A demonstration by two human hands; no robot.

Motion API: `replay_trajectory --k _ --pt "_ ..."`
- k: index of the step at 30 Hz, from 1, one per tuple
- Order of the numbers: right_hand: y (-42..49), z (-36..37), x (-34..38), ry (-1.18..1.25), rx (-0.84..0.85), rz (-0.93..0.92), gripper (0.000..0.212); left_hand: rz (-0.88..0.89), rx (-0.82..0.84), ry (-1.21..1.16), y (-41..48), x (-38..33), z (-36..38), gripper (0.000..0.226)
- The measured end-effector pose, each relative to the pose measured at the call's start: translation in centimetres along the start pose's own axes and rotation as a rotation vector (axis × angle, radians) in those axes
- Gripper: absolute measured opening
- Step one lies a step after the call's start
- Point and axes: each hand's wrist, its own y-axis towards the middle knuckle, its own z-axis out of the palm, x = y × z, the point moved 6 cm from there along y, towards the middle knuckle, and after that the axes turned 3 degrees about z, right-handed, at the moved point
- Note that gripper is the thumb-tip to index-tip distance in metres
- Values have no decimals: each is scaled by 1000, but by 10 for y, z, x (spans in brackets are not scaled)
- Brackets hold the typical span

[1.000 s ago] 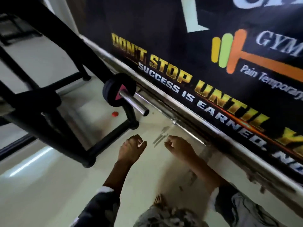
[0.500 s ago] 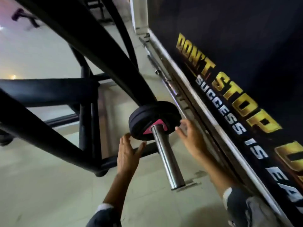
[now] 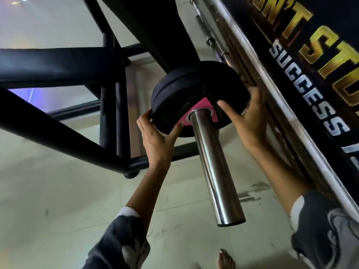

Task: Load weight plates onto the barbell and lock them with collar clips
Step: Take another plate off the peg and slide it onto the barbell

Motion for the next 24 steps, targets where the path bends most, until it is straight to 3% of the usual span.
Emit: replay_trajectory --k 5,10,14,18,20,24 --pt "0 -6 -4 68 7 36 67 29 -32 45 1 -8 -7 65" --pt "-15 -25 -13 82 58 -9 63 70 99 -33 -13 0 -19 76" --pt "-4 -16 -11 258 207 60 63 139 126 -204 -4 -16 -14 52" --pt "-15 -8 -17 445 33 47 58 123 -51 -309 -10 -24 -6 24" --pt "-27 -14 -20 453 -24 23 48 143 -111 -339 -22 -25 -11 28" --pt "-72 -41 -17 486 -72 -2 41 167 -75 -330 -66 -23 -21 36"
